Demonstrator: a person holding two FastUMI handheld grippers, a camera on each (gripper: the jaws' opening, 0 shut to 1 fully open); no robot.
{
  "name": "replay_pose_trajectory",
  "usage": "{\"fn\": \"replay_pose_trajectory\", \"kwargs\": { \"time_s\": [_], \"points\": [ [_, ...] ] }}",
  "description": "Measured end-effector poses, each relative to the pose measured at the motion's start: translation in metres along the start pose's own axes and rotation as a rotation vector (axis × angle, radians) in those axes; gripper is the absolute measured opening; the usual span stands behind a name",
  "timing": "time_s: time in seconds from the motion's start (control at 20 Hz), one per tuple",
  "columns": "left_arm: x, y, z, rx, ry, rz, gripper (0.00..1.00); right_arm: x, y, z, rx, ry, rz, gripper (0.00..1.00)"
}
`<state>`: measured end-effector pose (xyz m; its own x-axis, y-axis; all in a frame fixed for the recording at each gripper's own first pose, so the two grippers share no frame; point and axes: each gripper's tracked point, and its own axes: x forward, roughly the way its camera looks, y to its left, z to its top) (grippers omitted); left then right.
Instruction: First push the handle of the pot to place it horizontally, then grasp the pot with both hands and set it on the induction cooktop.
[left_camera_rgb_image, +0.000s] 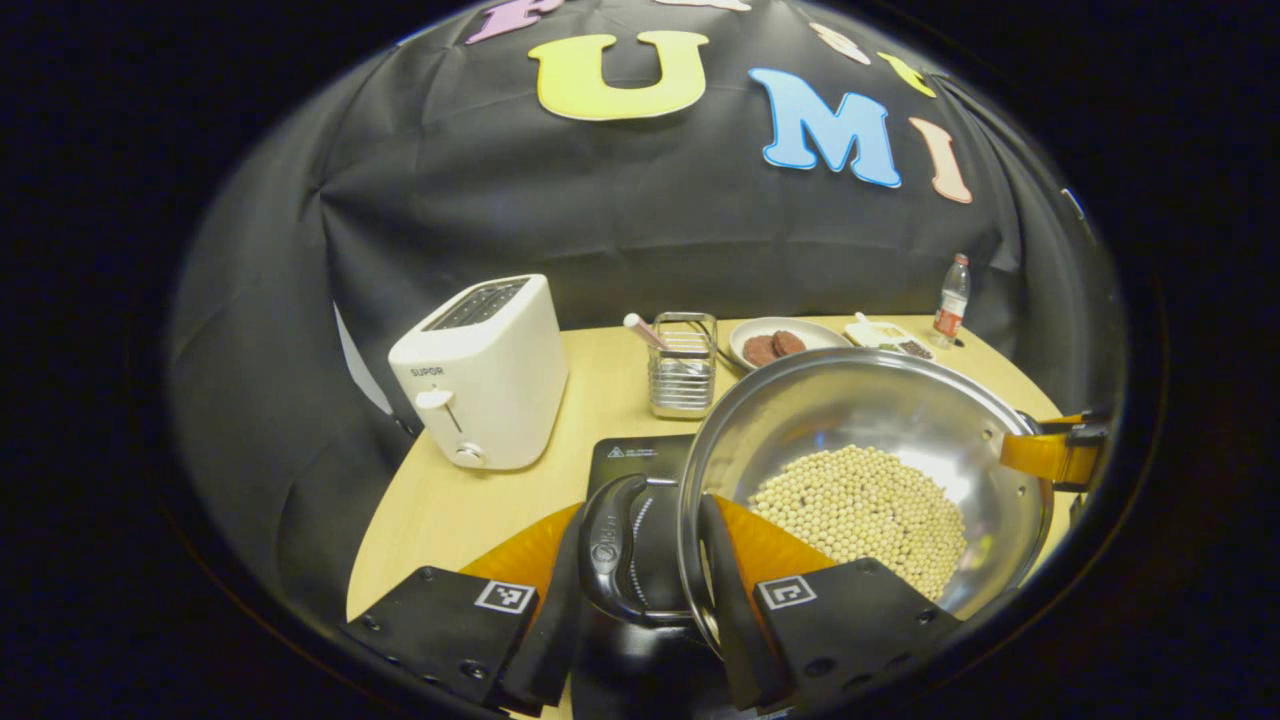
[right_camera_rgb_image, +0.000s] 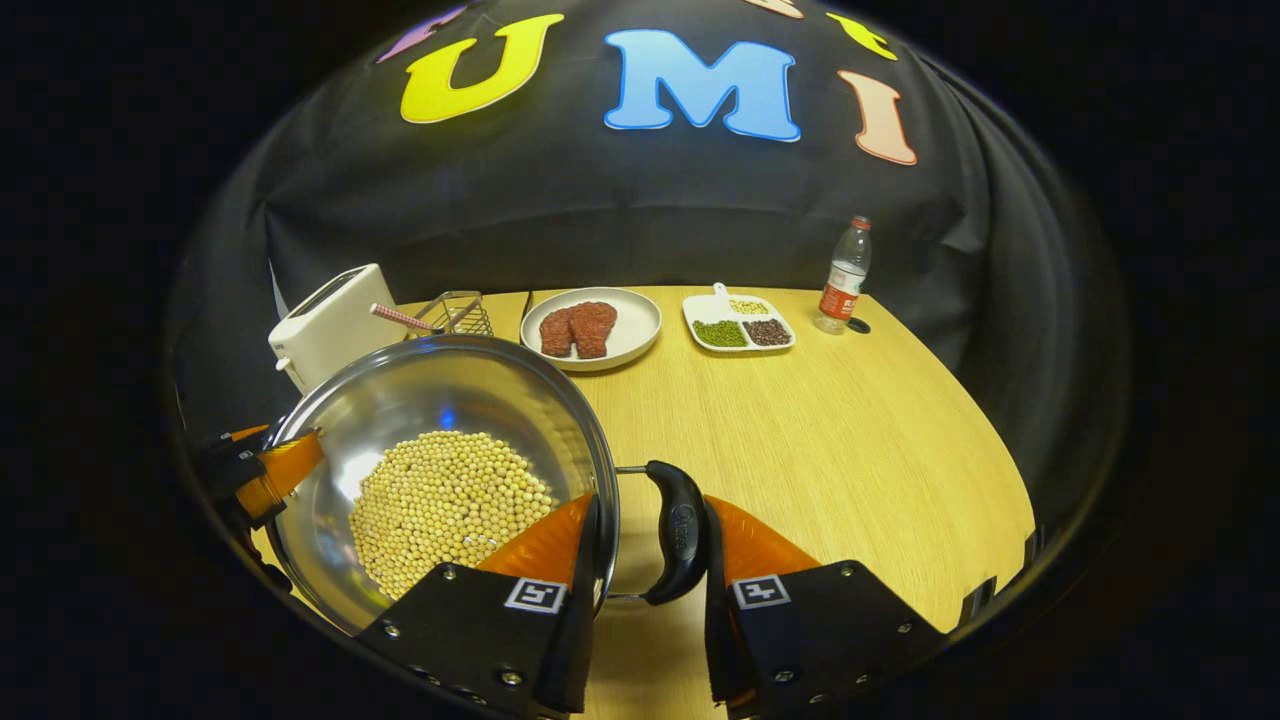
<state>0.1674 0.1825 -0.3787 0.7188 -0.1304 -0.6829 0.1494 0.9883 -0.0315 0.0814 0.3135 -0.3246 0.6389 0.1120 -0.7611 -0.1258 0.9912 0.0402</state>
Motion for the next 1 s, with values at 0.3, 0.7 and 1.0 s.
{"fn": "replay_pose_trajectory", "kwargs": {
  "time_s": [0.3,0.7,1.0],
  "points": [
    [0.009,0.024,-0.01,-0.008,0.014,0.013,0.66,0.009,0.021,-0.003,-0.008,0.006,0.017,0.46],
    [0.018,0.035,-0.012,-0.013,0.001,0.007,0.63,0.013,0.024,0.0,-0.01,-0.01,0.033,0.46],
    [0.02,0.035,-0.014,-0.013,-0.001,0.009,0.64,0.014,0.024,-0.001,-0.007,-0.011,0.04,0.46]
  ]
}}
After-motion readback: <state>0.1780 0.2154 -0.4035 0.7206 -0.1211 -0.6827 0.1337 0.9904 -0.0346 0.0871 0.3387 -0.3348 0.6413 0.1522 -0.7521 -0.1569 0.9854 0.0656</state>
